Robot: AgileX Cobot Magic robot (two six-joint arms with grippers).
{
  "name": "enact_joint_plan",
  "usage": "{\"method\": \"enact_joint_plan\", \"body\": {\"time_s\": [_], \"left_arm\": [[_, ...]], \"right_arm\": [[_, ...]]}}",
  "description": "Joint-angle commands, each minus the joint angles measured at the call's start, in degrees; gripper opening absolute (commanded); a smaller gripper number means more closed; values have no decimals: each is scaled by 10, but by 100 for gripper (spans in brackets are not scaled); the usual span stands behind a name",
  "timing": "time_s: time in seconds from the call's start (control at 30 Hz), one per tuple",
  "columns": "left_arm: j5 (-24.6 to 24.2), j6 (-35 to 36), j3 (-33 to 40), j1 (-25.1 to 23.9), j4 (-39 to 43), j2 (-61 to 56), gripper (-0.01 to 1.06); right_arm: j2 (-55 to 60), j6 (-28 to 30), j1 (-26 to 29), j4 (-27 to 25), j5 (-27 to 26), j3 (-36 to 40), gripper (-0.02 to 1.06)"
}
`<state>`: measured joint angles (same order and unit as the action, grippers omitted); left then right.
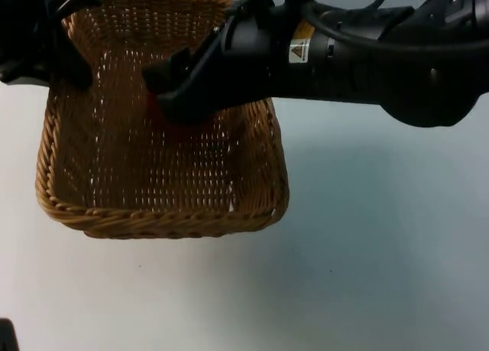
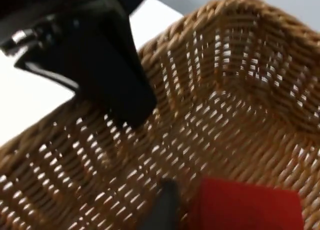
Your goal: Pick up the basket with the left hand and place the cube into the basket with the right hand.
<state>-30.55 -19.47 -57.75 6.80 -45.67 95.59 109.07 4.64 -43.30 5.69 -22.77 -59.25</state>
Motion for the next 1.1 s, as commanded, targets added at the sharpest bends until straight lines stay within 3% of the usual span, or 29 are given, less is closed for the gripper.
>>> {"method": "enact_joint_plan", "body": {"time_s": [0.0, 0.03, 0.17, 0.27, 0.3, 0.37, 0.4, 0.47, 0.5, 0.6, 0.63, 0.8, 1.07], "left_arm": [[5, 4, -3, 0, -15, -8, 0], [6, 4, -3, 0, -15, -8, 0], [6, 4, -3, 0, -15, -8, 0], [6, 4, -3, 0, -15, -8, 0], [6, 4, -3, 0, -15, -8, 0], [6, 4, -3, 0, -15, -8, 0], [6, 4, -3, 0, -15, -8, 0], [6, 4, -3, 0, -15, -8, 0], [6, 4, -3, 0, -15, -8, 0], [6, 4, -3, 0, -15, -8, 0], [6, 4, -3, 0, -15, -8, 0], [6, 4, -3, 0, -15, -8, 0], [29, 0, -3, 1, -59, -8, 0]], "right_arm": [[-2, 5, -5, 6, -15, -4, 100], [-2, 10, -5, 10, -17, -4, 105], [-9, 61, -5, 19, -28, -4, 103], [-53, 210, 2, -47, -41, -4, 100], [-53, 210, 2, -47, -41, -4, 100], [-79, 267, 16, -99, -41, -4, 98], [-100, 303, 30, -151, -41, -4, 93], [-147, 357, 79, -276, -41, -4, 66], [-147, 357, 79, -276, -41, -4, 66], [-197, 363, 151, -358, -41, -4, 4], [-207, 361, 173, -369, -37, -4, 0], [-244, 362, 226, -371, 6, -4, 0], [-250, 362, 233, -369, 97, -3, 0]]}}
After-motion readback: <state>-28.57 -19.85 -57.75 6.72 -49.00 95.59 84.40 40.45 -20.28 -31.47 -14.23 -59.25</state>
